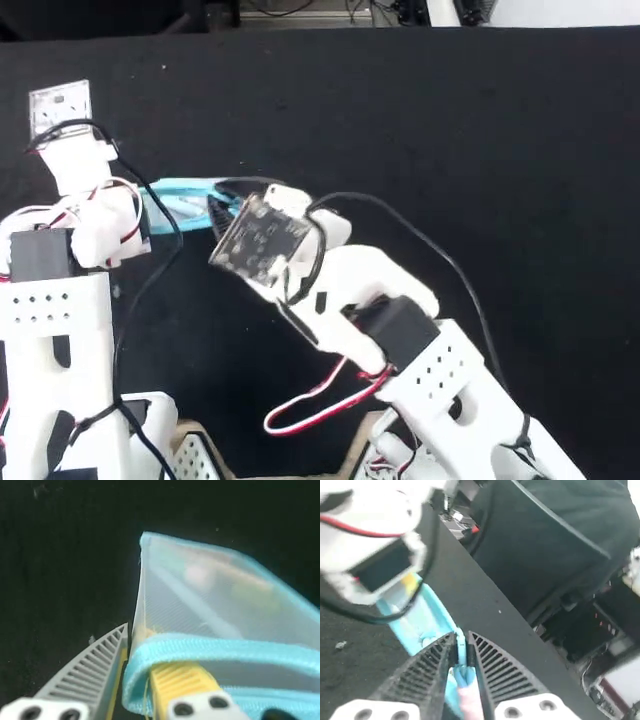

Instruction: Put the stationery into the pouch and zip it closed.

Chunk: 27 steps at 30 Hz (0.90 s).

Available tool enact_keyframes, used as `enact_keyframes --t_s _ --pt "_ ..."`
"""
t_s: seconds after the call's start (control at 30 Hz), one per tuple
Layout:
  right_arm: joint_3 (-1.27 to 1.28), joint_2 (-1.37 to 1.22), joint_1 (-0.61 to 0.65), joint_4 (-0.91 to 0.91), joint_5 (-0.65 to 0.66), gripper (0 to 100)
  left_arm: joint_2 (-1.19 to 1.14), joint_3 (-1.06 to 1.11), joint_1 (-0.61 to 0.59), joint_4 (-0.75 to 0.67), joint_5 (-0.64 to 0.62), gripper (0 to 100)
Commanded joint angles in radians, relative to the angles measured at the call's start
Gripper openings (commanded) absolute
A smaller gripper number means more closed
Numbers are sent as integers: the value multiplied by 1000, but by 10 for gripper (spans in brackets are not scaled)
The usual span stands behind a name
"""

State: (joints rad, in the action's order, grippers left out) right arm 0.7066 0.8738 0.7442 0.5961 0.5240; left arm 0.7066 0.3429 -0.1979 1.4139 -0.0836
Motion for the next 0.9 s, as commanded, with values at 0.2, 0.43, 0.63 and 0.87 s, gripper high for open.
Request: enact_keyframes --t_s 0.2,0.43,0.63,0.87 --pt "-173 -2 25 -2 21 11 -12 -176 27 57 8 30" --pt "-165 -1 17 3 26 11 -123 -340 27 155 11 30" --pt "-183 15 17 213 3 16 -212 -398 22 203 9 30" --pt "-88 59 18 465 -213 322 -224 -398 24 195 6 30"
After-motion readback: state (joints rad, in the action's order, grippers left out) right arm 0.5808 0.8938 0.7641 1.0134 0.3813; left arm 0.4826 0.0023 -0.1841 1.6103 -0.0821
